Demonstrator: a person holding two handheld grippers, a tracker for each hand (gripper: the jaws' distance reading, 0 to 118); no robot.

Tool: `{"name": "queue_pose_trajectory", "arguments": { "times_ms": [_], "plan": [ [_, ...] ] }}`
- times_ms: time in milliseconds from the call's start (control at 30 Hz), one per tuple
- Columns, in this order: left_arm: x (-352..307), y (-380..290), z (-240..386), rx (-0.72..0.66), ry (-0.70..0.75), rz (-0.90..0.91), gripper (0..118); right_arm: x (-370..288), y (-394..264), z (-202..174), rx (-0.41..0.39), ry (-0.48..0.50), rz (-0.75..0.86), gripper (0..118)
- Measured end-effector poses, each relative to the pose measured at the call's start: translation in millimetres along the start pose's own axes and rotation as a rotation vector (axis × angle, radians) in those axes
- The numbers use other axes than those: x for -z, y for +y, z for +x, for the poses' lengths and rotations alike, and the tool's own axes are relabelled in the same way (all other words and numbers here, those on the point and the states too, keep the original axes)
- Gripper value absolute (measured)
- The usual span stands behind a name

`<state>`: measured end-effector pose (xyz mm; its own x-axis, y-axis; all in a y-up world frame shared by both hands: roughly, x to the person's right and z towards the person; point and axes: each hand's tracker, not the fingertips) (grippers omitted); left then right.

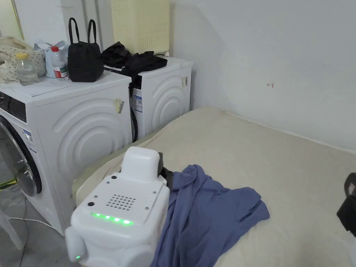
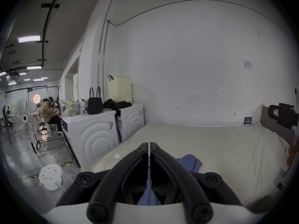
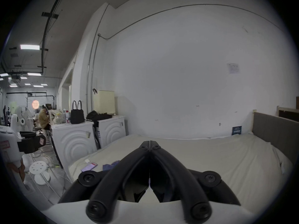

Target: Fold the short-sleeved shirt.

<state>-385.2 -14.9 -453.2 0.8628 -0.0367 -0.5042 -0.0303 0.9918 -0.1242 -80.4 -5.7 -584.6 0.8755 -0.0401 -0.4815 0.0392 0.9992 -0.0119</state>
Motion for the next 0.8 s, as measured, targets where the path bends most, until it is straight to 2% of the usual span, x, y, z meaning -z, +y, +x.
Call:
{"name": "queue_pose_trajectory", "arguments": {
  "times_ms": [167,267,300,333,400,433,500,533,567,800],
  "plan": [
    [61,-25,36,-0.044,-0.093,-0.134,2,-7,-11,20,-0.028,-0.049,-0.030,0],
    [112,-52,62,0.014,-0.140,-0.212,2,-4,-22,31,-0.027,-0.081,-0.073,0],
    [131,-65,71,0.029,-0.154,-0.245,5,0,-25,36,-0.026,-0.083,-0.102,0],
    [147,-78,76,0.003,-0.188,-0.270,11,3,-27,40,-0.019,-0.096,-0.133,0],
    [180,-108,89,-0.040,-0.263,-0.369,15,1,-32,52,-0.006,-0.093,-0.128,0],
    [196,-121,94,-0.042,-0.280,-0.430,34,0,-33,57,0.000,-0.094,-0.132,0],
    [233,-151,105,0.015,-0.258,-0.541,98,-3,-37,65,-0.002,-0.115,-0.145,0],
    [248,-163,110,0.032,-0.225,-0.585,118,-2,-39,68,-0.008,-0.129,-0.156,0],
    [259,-175,115,0.077,-0.162,-0.578,118,-1,-40,72,-0.012,-0.141,-0.169,0],
    [295,-234,150,0.265,-0.188,-0.722,118,2,-47,88,0.010,-0.167,-0.184,0]
  ]
}}
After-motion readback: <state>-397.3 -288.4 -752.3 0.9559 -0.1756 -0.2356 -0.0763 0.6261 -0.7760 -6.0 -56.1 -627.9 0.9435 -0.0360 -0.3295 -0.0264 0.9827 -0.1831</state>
